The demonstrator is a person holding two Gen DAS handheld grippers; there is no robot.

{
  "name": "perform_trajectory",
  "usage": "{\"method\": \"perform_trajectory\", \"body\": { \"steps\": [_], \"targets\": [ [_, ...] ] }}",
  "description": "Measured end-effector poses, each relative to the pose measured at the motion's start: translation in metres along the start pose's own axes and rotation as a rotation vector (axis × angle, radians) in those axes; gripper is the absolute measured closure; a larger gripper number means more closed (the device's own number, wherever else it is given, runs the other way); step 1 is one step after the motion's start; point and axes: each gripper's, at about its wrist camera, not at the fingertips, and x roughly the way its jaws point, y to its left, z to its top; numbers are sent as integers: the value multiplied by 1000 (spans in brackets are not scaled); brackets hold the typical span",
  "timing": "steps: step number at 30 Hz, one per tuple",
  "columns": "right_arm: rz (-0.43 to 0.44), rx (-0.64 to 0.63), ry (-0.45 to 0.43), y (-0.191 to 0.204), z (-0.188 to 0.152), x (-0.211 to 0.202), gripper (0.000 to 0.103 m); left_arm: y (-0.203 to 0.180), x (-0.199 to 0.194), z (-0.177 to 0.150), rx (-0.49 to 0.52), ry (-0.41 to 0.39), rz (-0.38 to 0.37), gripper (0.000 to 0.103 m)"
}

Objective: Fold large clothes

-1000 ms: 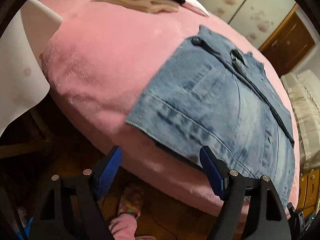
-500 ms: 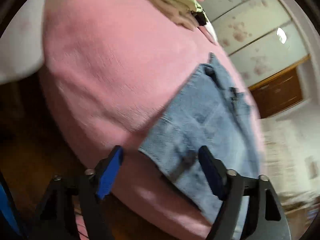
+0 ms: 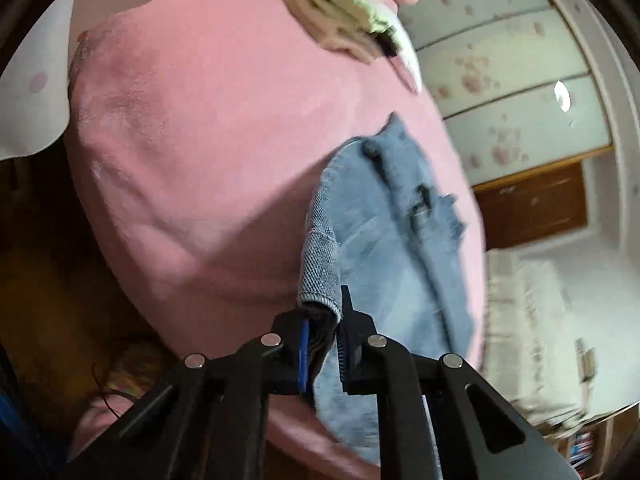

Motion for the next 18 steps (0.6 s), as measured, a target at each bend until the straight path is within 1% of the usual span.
{"method": "perform_trajectory", "body": {
  "steps": [3, 5, 7, 9, 11, 12, 13, 14, 15, 16, 17, 18],
  "targets": [
    [33, -42, -7, 28, 5, -6, 91, -25, -6, 3, 33, -3, -14, 95],
    [74, -70, -18, 53, 13, -9, 91, -46, -7, 9, 50, 3, -22, 95],
    [101, -95, -25, 75, 21, -10, 91, -71, -5, 19, 74, 12, -38, 95],
    [123, -131, -39, 100, 33, -10, 92, -93, -6, 31, 102, 3, -48, 95],
    [133, -161, -64, 122, 46, -8, 93, -117, -7, 43, 156, -34, -40, 95],
    [137, -178, -81, 133, 52, -8, 93, -137, -5, 50, 235, -68, -19, 96],
    [129, -207, -106, 146, 60, -7, 94, -148, -2, 55, 275, -77, -13, 96],
    [126, -219, -117, 153, 65, -6, 94, -156, 2, 62, 279, -74, -21, 96],
    [131, -216, -119, 161, 74, -1, 94, -162, 14, 76, 224, -42, -58, 96],
    [138, -189, -121, 166, 82, 6, 95, -165, 22, 86, 188, -21, -75, 96],
    [139, -170, -119, 168, 88, 11, 95, -170, 28, 96, 171, -12, -81, 96],
    [138, -162, -120, 171, 94, 17, 95, -179, 37, 109, 179, -17, -84, 96]
  ]
}}
